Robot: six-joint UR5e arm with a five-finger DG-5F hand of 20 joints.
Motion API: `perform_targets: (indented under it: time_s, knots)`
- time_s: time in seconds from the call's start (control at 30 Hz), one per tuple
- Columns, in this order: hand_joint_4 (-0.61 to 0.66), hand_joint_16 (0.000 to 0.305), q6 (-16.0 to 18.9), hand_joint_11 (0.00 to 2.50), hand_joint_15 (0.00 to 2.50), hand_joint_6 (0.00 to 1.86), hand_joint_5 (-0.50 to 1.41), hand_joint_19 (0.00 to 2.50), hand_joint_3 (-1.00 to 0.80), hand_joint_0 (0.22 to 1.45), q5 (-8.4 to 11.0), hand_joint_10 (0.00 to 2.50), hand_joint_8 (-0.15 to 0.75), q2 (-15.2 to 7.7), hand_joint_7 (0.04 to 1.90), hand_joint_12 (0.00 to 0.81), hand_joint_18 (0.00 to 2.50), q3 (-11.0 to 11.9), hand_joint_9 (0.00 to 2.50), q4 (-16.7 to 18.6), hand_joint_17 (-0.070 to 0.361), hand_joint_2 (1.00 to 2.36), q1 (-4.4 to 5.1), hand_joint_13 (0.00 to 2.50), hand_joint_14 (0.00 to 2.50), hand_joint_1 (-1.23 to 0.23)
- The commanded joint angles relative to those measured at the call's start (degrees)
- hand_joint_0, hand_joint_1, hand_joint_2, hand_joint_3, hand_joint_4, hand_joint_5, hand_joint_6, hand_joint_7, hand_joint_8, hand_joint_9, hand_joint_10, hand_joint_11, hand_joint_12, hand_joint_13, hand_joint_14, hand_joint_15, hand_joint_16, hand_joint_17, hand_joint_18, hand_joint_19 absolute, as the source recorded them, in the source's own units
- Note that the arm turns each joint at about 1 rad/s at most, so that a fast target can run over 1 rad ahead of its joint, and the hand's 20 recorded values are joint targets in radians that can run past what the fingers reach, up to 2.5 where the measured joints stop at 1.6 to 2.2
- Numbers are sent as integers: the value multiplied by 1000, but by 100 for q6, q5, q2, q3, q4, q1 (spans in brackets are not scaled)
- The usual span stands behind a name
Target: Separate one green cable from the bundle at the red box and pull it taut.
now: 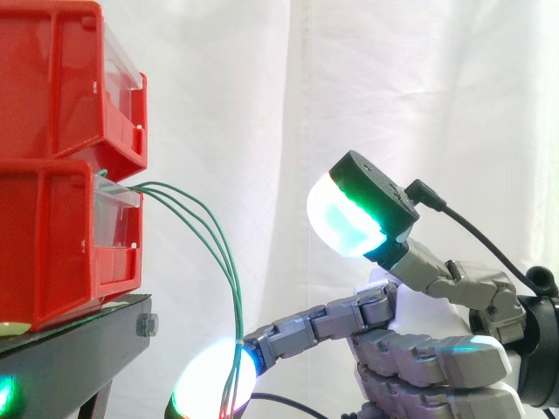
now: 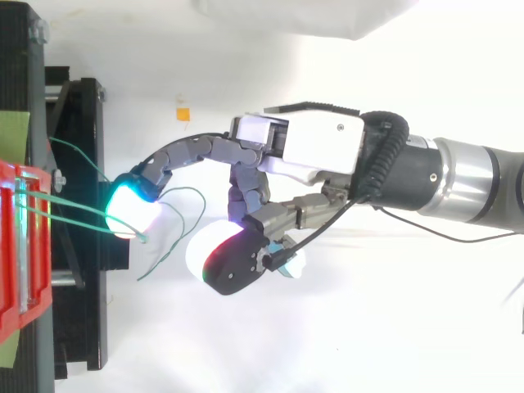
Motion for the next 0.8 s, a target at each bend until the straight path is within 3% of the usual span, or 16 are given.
perform_targets:
  time_s: [0.0,0.47,0.77]
  knots:
    - [351,90,27,448,569,502,-152,240,-500,400,35,17,388,0,663,572,2500,5,2114,-4,203,1000,32,2181,19,-510]
    - [351,90,97,446,576,501,-151,240,-500,400,70,16,388,220,662,574,2500,-4,2110,-21,203,1000,128,2180,17,-510]
    - [350,90,202,452,577,502,-151,242,-500,402,35,15,394,211,664,575,2500,-4,2110,-30,203,1000,164,2179,17,-510]
